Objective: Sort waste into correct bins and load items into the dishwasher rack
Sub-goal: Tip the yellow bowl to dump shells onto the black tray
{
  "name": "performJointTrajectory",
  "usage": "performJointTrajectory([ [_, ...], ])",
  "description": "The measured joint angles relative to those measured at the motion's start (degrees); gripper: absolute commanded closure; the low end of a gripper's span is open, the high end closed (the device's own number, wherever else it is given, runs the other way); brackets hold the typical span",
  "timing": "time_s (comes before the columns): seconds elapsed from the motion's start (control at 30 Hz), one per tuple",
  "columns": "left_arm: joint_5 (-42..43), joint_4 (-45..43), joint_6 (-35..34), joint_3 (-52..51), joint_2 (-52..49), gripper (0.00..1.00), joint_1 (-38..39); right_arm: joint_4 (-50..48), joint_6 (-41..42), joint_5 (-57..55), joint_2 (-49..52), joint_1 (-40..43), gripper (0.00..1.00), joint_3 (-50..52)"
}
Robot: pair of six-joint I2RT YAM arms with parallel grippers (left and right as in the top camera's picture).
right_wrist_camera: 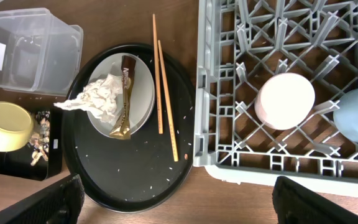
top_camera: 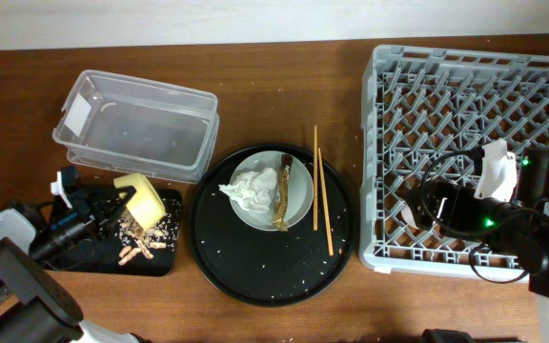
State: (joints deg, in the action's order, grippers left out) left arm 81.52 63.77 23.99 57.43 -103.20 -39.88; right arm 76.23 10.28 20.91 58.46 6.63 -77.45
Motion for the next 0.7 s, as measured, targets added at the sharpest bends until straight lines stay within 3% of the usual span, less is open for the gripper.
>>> performJointTrajectory([
  [0.13, 0.2, 0.4, 1.9, 0.0, 0.0, 1.00, 0.0, 0.2, 0.0, 0.0, 0.0, 0.0, 0.02, 0.0],
  [0.3, 1.1, 12.1, 10.1, 0.0, 0.0, 1.00, 0.3, 0.3, 0.0, 0.0, 0.0, 0.0, 0.02, 0.0],
  [0.7, 1.3, 17.5, 25.4, 0.0, 0.0, 1.00, 0.9, 0.9, 0.0, 0.0, 0.0, 0.0, 0.02, 0.0],
])
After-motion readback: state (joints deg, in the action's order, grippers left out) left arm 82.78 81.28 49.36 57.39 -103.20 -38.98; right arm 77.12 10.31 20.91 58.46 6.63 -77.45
